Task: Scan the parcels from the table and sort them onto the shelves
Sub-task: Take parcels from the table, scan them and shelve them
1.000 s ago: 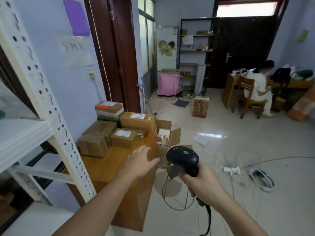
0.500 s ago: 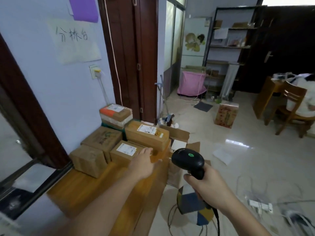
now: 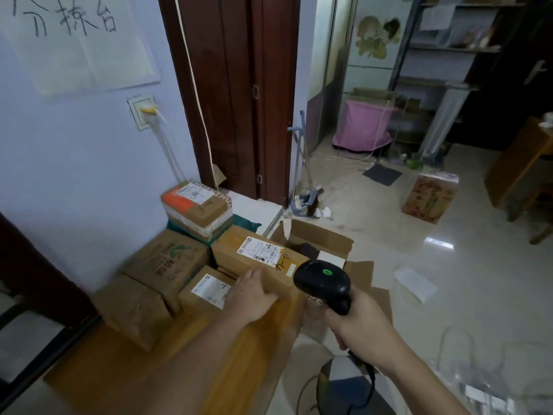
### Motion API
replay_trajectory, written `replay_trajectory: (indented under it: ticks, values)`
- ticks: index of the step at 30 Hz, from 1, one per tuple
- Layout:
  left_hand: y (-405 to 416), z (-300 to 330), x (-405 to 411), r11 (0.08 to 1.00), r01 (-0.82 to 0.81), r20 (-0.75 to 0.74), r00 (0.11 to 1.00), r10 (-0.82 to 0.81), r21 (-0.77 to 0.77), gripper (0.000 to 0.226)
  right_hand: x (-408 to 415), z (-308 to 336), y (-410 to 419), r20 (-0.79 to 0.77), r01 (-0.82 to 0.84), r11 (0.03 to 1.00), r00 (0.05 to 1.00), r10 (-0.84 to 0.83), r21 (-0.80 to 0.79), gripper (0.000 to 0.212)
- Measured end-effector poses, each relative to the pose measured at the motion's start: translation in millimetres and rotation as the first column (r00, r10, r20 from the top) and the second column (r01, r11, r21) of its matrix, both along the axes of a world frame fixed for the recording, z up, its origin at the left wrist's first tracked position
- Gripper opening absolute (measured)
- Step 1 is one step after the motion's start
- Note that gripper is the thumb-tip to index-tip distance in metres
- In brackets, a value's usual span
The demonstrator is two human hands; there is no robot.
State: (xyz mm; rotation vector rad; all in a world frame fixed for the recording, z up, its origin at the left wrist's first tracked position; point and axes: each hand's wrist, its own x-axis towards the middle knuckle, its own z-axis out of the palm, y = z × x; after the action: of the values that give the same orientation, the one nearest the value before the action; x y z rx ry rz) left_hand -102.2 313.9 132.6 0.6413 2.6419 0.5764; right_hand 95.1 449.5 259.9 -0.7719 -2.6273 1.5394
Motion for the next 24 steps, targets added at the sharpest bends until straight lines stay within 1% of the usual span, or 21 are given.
replay_trajectory:
  ticks: [2, 4, 6, 7, 8, 9, 11, 13, 14, 16, 18, 19, 20, 21, 23, 24]
  values:
    - [10.2, -10.0, -13.8, 0.998, -0.056, 0.034, 0.998, 0.056, -0.012, 0.09, -21.0, -5.6, 19.0, 0.009, -0.038, 0.999, 0.999, 0.038, -0.005, 0.011]
    - [19.9, -19.3, -24.8, 0.988, -0.152, 0.102, 0.984, 0.148, 0.037, 0.097, -41.3, -12.5, 37.6, 0.019, -0.077, 0.997, 0.997, 0.077, -0.01, 0.01]
    - [31.4, -27.3, -31.6, 0.952, -0.284, 0.246, 0.936, 0.25, 0.113, 0.089, -61.0, -19.9, 57.0, 0.023, -0.116, 0.993, 0.993, 0.116, 0.002, 0.007]
    - [37.8, -30.7, -34.7, 0.918, -0.365, 0.335, 0.894, 0.298, 0.156, 0.083, -69.9, -23.3, 66.6, 0.026, -0.135, 0.991, 0.991, 0.134, 0.003, 0.006]
    - [43.9, -36.1, -39.3, 0.869, -0.459, 0.431, 0.833, 0.348, 0.186, 0.08, -78.4, -26.5, 76.2, 0.032, -0.148, 0.989, 0.988, 0.148, -0.004, 0.007]
    - [49.7, -44.0, -44.5, 0.808, -0.554, 0.509, 0.763, 0.398, 0.2, 0.085, -86.2, -29.4, 85.7, 0.041, -0.156, 0.988, 0.987, 0.156, -0.017, 0.007]
    - [57.9, -64.0, -55.9, 0.667, -0.727, 0.623, 0.6, 0.502, 0.163, 0.097, -99.0, -36.2, 104.3, 0.065, -0.163, 0.986, 0.984, 0.165, -0.038, 0.009]
    - [62.9, -79.4, -59.3, 0.554, -0.828, 0.69, 0.453, 0.565, 0.089, 0.099, -108.6, -42.6, 120.3, 0.086, -0.17, 0.985, 0.981, 0.173, -0.043, 0.015]
    - [66.8, -82.7, -57.0, 0.499, -0.865, 0.737, 0.375, 0.563, 0.059, 0.101, -112.4, -45.3, 127.2, 0.094, -0.174, 0.984, 0.98, 0.177, -0.042, 0.018]
    - [74.8, -87.7, -48.1, 0.388, -0.921, 0.843, 0.234, 0.484, 0.033, 0.107, -119.1, -49.1, 138.5, 0.115, -0.186, 0.981, 0.975, 0.191, -0.057, 0.024]
    - [82.8, -91.7, -39.7, 0.32, -0.947, 0.906, 0.148, 0.396, 0.015, 0.125, -125.1, -52.9, 146.2, 0.133, -0.185, 0.979, 0.972, 0.196, -0.091, 0.026]
    - [87.0, -93.9, -35.6, 0.296, -0.955, 0.927, 0.113, 0.359, 0.002, 0.135, -128.0, -54.1, 148.8, 0.137, -0.183, 0.978, 0.971, 0.196, -0.102, 0.024]
    - [91.6, -93.1, -31.7, 0.284, -0.959, 0.947, 0.09, 0.308, -0.002, 0.14, -130.9, -55.2, 150.6, 0.136, -0.185, 0.977, 0.971, 0.198, -0.103, 0.02]
    - [96.5, -91.8, -28.5, 0.287, -0.958, 0.963, 0.08, 0.258, 0.002, 0.138, -133.7, -55.9, 151.5, 0.134, -0.189, 0.977, 0.97, 0.202, -0.098, 0.015]
    - [106.5, -87.4, -24.3, 0.29, -0.957, 0.976, 0.088, 0.199, 0.027, 0.116, -139.3, -56.1, 151.8, 0.126, -0.202, 0.975, 0.969, 0.213, -0.095, 0.014]
    - [108.4, -89.0, -23.6, 0.268, -0.962, 0.978, 0.094, 0.186, 0.041, 0.104, -141.6, -55.7, 150.9, 0.123, -0.205, 0.973, 0.968, 0.217, -0.106, 0.015]
